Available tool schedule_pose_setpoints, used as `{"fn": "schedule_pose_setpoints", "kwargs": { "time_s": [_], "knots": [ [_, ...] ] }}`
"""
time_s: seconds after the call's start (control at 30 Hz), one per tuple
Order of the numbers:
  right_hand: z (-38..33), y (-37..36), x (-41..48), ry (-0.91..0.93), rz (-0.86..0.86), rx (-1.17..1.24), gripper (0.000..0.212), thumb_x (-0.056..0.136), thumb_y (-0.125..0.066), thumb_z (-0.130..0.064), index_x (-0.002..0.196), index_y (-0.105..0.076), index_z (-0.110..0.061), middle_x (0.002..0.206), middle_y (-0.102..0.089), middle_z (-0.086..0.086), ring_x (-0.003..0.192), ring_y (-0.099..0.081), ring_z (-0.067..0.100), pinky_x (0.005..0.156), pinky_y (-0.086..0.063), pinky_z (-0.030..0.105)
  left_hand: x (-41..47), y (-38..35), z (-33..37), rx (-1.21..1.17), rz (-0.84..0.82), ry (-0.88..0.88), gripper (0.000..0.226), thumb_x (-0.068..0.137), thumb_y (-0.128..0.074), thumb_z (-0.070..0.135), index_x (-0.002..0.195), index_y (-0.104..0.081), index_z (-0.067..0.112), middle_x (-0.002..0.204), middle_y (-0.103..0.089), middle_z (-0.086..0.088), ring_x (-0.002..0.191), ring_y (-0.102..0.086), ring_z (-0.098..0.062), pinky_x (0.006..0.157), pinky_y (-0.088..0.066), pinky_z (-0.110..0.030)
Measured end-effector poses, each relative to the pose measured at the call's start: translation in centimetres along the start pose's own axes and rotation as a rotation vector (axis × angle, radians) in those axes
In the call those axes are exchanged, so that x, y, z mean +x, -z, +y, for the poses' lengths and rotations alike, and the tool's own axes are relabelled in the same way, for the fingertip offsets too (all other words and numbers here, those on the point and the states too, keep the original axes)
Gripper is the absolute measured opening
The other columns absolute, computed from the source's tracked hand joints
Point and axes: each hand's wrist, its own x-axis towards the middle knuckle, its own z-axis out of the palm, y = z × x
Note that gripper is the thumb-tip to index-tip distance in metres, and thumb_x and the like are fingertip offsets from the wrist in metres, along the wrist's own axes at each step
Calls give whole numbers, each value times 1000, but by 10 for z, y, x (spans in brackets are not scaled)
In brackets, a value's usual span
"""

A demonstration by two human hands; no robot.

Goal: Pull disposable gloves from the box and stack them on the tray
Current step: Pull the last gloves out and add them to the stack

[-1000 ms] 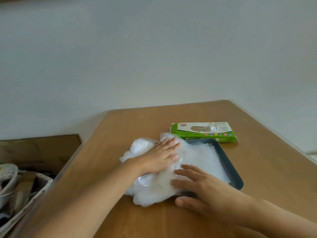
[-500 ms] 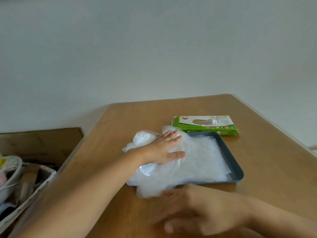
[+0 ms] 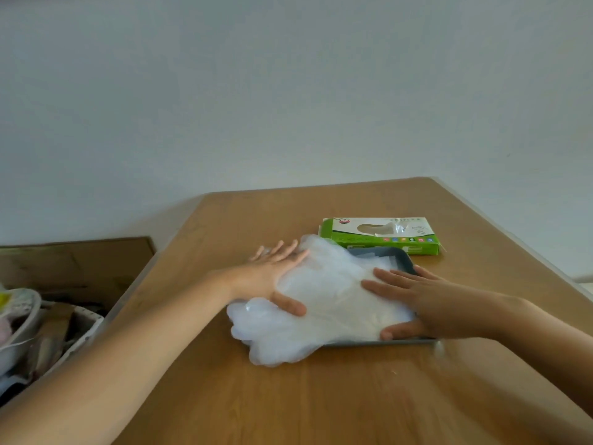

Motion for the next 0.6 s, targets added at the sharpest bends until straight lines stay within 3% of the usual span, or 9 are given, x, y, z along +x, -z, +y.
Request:
{"fn": "schedule_pose_setpoints", "kwargs": {
  "time_s": [0.1,0.17,0.23,0.3,0.33,0.4,0.47,0.53,0.6],
  "knots": [
    [3,6,-5,-26,-44,19,84,81,-34,-76,146,11,-48,157,15,-15,136,18,2,102,18,27,-15,7,-9,-58,-65,103,121,66,-62,76,148,19,40,156,27,9,144,24,-14,118,11,-46],
    [4,11,-7,-50,-69,55,85,79,-40,-76,146,7,-52,156,11,-20,141,13,8,108,13,31,-23,13,-12,-71,-111,142,124,63,-64,76,149,17,39,156,26,8,144,22,-15,119,5,-47],
    [6,18,-8,-78,-73,142,84,72,-48,-77,144,-9,-56,157,-7,-21,146,-11,15,118,-10,39,-30,21,-13,-97,-137,180,124,61,-64,76,150,13,39,158,20,8,146,16,-14,121,-1,-44],
    [13,30,-7,-84,2,249,71,70,-54,-75,136,-37,-54,141,-43,-20,125,-46,7,104,-39,26,-32,32,-15,-169,-105,224,120,59,-59,80,151,6,39,160,12,10,147,7,-12,121,-7,-38],
    [17,38,-6,-90,71,286,59,74,-57,-69,129,-48,-49,127,-54,-21,109,-53,2,93,-42,19,-31,40,-14,-200,-69,244,119,57,-53,85,152,3,38,160,8,11,148,1,-11,120,-9,-36],
    [31,50,3,-119,256,306,37,84,-61,-52,118,-62,-38,110,-62,-19,91,-55,-1,79,-40,15,-25,55,-8,-221,24,272,120,53,-44,92,152,-5,37,160,0,12,147,-7,-10,120,-12,-34],
    [57,56,22,-139,452,313,26,89,-63,-37,113,-67,-28,110,-66,-10,89,-55,4,77,-39,18,-12,69,5,-231,128,264,106,66,-43,84,153,-12,33,160,-6,11,147,-10,-9,120,-11,-33],
    [82,57,44,-176,537,371,26,89,-66,-23,114,-66,-20,115,-67,0,93,-55,8,80,-37,19,6,80,24,-249,207,216,85,83,-45,66,153,-18,27,160,-12,9,147,-13,-10,119,-11,-30],
    [101,53,64,-215,522,416,35,84,-71,-22,118,-64,-19,120,-64,4,100,-55,13,84,-37,22,29,87,43,-229,228,166,72,92,-47,55,152,-21,25,160,-16,7,146,-16,-10,118,-12,-28]
  ]
}}
